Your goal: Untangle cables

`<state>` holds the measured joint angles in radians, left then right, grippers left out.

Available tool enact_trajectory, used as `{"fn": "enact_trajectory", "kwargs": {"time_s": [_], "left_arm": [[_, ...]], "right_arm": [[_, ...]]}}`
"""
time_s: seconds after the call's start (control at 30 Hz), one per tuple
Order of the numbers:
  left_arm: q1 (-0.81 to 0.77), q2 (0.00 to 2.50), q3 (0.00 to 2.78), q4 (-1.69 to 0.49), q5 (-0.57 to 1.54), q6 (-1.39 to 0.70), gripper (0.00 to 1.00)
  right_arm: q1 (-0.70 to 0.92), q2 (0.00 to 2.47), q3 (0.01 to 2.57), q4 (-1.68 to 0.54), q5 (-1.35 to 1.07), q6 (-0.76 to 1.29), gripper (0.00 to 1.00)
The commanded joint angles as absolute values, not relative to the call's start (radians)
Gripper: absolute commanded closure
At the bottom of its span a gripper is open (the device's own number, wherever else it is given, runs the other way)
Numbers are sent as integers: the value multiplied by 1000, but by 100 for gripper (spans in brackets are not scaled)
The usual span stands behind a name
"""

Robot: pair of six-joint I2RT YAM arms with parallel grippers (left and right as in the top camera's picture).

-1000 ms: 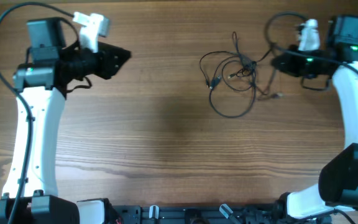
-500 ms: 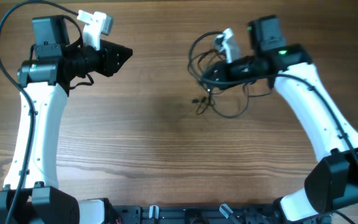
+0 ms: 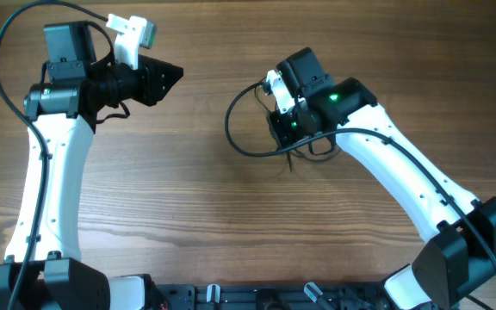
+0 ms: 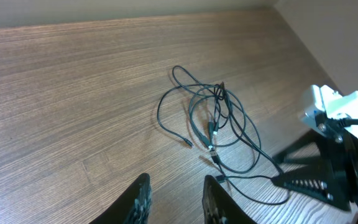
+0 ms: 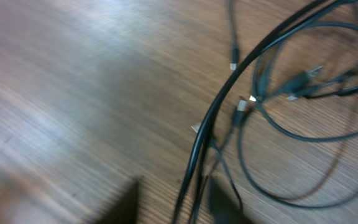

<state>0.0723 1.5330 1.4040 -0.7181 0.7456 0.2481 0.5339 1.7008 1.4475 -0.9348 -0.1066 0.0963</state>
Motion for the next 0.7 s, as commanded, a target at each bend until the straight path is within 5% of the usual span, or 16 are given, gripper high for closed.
{"fn": "enact_trajectory", "kwargs": {"time_s": [0.0, 0.2, 0.3, 0.67], "left_arm": [[77, 1539, 1406, -726, 743, 246, 71], [76, 1539, 1406, -728, 743, 246, 71], [76, 1539, 1406, -734, 743, 246, 71], [76, 1539, 1406, -749, 743, 247, 71]], "right_arm": [[515, 1717, 1447, -925, 9, 159, 31], [500, 1718, 1447, -875, 283, 333, 1], [443, 1719, 1447, -858, 368, 443, 1], [271, 1843, 1447, -758, 127, 346, 0]]}}
